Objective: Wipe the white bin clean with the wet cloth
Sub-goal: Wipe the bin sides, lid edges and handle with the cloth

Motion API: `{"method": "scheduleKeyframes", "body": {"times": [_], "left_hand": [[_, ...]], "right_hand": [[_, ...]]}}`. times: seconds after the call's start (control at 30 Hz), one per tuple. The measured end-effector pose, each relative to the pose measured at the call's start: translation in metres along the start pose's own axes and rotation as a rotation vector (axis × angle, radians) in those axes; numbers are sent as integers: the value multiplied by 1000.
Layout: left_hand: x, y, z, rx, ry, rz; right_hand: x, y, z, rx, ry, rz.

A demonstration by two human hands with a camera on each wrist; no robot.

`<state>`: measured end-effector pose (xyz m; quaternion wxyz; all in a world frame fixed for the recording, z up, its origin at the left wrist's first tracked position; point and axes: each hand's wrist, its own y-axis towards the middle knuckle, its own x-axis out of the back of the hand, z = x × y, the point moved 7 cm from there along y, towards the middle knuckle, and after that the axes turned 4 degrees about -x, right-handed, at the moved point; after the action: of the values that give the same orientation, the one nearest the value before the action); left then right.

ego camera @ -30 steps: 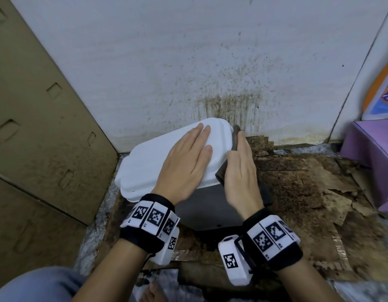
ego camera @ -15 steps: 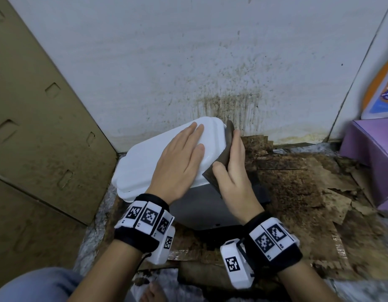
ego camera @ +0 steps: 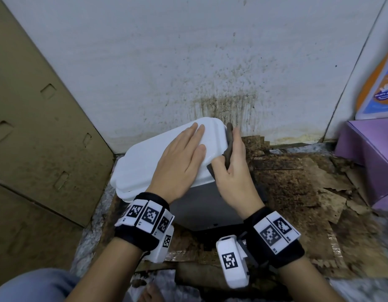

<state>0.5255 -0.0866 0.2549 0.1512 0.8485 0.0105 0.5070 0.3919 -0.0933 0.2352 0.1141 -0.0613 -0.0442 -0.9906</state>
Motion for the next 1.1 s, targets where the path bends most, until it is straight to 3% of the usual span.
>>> {"method": "scheduleKeyframes", "body": {"times": [0.1,0.23,0.5,0.57,0.7,0.87,1.1], "left_hand": [[-1,-2,-1,0,12,0],[2,-8,2,3,8,-19],[25,-17,26,91,-171,-72],[31,-17,31,136,-223,-88],[45,-16,30,183,-192,-152],[55,-8,31,258,-88,-222],[49,-4,38,293,-20,-135]], "right_hand": [[5,2,0,23,76,-52],[13,8,-17,-64,296,-123],[-14,5,-24,-58,593,32],[-22,7,-26,-69,523,16],[-34,13,-25,55,204,-21],[-55,15,-15,91,73,-44],[-71,24,-21,96,-89,-28]]}}
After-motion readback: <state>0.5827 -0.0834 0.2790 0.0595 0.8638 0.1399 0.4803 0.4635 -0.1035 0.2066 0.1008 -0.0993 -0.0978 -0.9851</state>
